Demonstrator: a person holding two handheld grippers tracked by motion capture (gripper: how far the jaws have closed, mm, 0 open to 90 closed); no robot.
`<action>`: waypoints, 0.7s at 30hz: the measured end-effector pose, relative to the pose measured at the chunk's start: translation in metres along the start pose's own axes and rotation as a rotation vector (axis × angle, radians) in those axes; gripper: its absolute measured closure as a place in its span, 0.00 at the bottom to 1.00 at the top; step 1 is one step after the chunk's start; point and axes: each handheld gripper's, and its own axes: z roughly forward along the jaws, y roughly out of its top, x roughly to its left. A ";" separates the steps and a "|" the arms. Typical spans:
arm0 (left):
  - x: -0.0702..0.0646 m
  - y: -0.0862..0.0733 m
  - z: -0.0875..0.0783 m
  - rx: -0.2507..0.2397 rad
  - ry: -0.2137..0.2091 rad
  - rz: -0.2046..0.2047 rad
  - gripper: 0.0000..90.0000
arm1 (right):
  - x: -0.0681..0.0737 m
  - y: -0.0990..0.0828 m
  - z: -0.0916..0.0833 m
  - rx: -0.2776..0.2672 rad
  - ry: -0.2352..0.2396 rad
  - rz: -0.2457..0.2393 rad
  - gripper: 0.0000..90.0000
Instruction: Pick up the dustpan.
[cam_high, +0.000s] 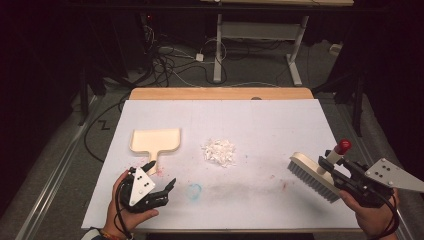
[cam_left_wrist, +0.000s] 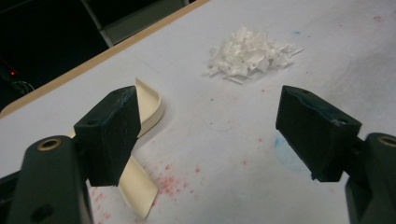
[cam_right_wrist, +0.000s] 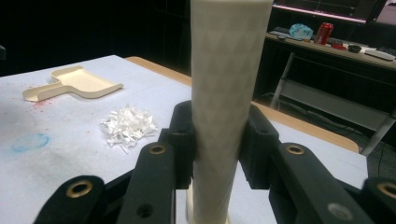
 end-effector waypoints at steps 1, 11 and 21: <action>0.001 -0.003 0.000 0.015 -0.002 -0.014 0.24 | 0.000 0.000 0.000 0.001 0.001 0.001 0.78; 0.005 -0.012 0.002 0.073 0.018 0.005 0.23 | 0.000 0.000 0.003 0.003 0.000 0.000 0.78; 0.039 -0.035 0.028 0.257 0.028 -0.239 0.22 | 0.001 -0.001 0.009 0.020 0.000 -0.005 0.78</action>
